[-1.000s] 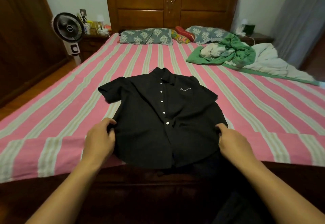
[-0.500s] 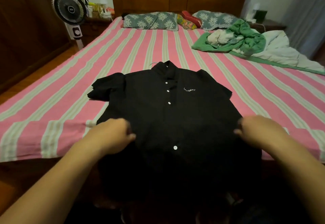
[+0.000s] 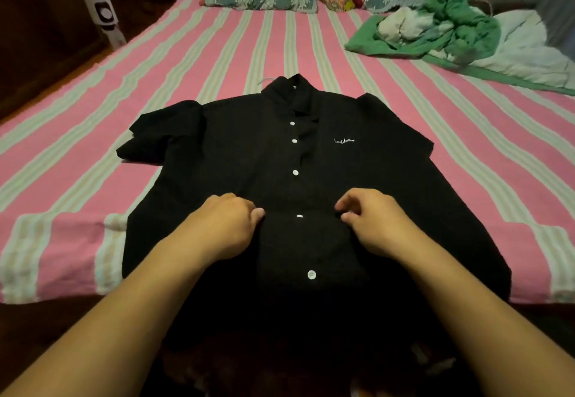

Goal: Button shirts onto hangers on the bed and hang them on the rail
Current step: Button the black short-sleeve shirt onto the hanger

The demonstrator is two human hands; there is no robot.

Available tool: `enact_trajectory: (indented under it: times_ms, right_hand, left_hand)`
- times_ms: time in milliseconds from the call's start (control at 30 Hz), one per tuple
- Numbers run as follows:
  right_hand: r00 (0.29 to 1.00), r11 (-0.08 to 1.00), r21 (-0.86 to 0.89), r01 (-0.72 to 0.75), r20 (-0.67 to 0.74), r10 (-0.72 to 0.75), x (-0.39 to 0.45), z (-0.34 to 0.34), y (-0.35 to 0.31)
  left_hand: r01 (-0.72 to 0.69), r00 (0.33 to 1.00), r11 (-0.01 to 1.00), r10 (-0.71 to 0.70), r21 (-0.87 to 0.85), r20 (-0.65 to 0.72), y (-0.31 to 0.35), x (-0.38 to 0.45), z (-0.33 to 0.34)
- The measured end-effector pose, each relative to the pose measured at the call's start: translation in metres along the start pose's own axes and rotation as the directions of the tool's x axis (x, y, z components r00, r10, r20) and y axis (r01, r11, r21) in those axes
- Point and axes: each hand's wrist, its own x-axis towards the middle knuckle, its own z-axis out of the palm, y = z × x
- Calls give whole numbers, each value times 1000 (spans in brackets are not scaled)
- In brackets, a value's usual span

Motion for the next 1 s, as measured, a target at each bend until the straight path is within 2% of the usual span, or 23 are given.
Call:
enact_trajectory:
  times_ms: [33, 100, 133, 167, 233, 267, 333, 433, 533, 567, 633, 667, 700, 733, 767, 800, 900, 1000]
  right_hand:
    - [1000, 1000, 2, 2, -9, -2, 1, -2, 0]
    - [980, 993, 41, 107, -175, -98, 0, 1, -9]
    - [957, 980, 80, 181, -244, -156, -2, 5, -17]
    - [951, 968, 113, 223, -244, -191, -4, 10, -26]
    - [986, 987, 39, 155, -72, -152, -4, 20, -43]
    - [996, 993, -74, 92, 19, -91, -3, 23, -49]
    - [994, 978, -209, 12, 109, 12, 4, 21, -55]
    - [976, 977, -210, -23, 207, 68, 13, 14, -63]
    - [968, 978, -208, -10, 243, 62, 24, 10, -58]
    - [971, 992, -123, -19, 235, 48, 25, 7, -50]
    - [978, 967, 252, -48, 206, -6, 21, -1, -26]
    - [983, 874, 483, -59, 180, -33, 19, -5, -15]
    - [986, 735, 674, -72, 158, -48, 17, -8, -8]
    - [989, 611, 787, -89, 145, -43, 16, -11, -5]
    - [988, 538, 836, -107, 148, -33, 18, -11, -5]
    - [987, 527, 842, -119, 157, -28, 19, -11, -7]
    - [983, 628, 770, -111, 178, -44, 22, -5, -17]
    - [982, 668, 738, -93, 178, -61, 18, -7, -19]
  left_hand:
    - [14, 999, 1000, -14, 1, -36, 0, 2, -2]
    - [-20, 977, 999, 27, 34, -210, 5, 5, -1]
    - [-65, 958, 998, 62, -1, -281, 10, 7, 1]
    - [-114, 949, 990, 83, -85, -305, 15, 9, 4]
    - [-115, 975, 959, 59, -258, -213, 24, 15, 11]
    - [-82, 987, 954, 37, -289, -159, 26, 18, 13]
    - [-33, 995, 961, 5, -273, -101, 26, 24, 14]
    - [-65, 997, 952, 50, -301, -55, 24, 30, 12]
    - [-90, 996, 939, 86, -331, -26, 30, 32, 11]
    - [-91, 996, 937, 88, -339, -23, 31, 34, 10]
    - [-93, 996, 935, 93, -344, -16, 32, 35, 7]
    - [-100, 995, 935, 104, -339, -8, 31, 36, 6]
    - [-113, 993, 938, 122, -329, 5, 31, 36, 5]
    - [-129, 990, 940, 141, -316, 16, 32, 37, 5]
    - [-144, 987, 941, 160, -308, 26, 33, 38, 5]
    - [-153, 985, 940, 171, -306, 30, 36, 39, 5]
    - [-150, 986, 945, 163, -289, 21, 43, 43, 8]
    - [-123, 991, 966, 132, -226, 23, 51, 47, 12]
